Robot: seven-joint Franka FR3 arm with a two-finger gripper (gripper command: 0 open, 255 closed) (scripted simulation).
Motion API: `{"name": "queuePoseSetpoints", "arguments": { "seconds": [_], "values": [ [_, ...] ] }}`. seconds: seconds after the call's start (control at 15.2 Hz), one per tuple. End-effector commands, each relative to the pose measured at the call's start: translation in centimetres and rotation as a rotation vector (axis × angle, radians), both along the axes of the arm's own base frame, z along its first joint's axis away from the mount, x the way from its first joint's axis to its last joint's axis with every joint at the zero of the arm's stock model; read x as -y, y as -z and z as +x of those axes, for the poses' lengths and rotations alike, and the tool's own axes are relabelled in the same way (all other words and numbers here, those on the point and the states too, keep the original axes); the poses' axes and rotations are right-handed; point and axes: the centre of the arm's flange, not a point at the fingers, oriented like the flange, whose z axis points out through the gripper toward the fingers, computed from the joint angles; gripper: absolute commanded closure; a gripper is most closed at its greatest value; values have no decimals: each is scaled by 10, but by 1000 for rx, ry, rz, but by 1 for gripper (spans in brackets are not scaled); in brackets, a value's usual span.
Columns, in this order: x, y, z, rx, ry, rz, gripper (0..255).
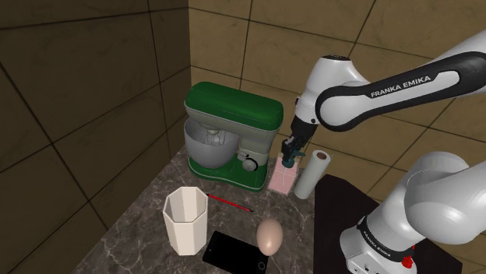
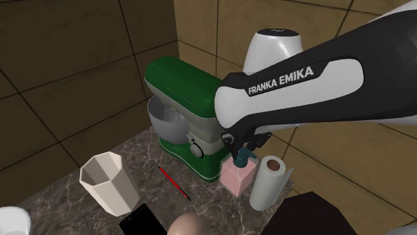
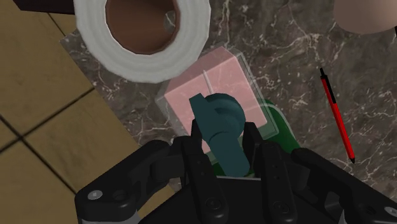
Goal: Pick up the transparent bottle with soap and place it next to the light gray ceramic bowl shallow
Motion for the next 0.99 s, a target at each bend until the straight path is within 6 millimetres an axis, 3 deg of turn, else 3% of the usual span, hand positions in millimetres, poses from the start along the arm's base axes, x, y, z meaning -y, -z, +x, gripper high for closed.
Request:
{"name": "queuePoseSetpoints", "arguments": {
  "seconds": [0.0, 0.92],
  "values": [
    [0, -9, 0, -1, 0, 0, 255],
    [0, -83, 0, -1, 0, 0, 255]
  ]
}}
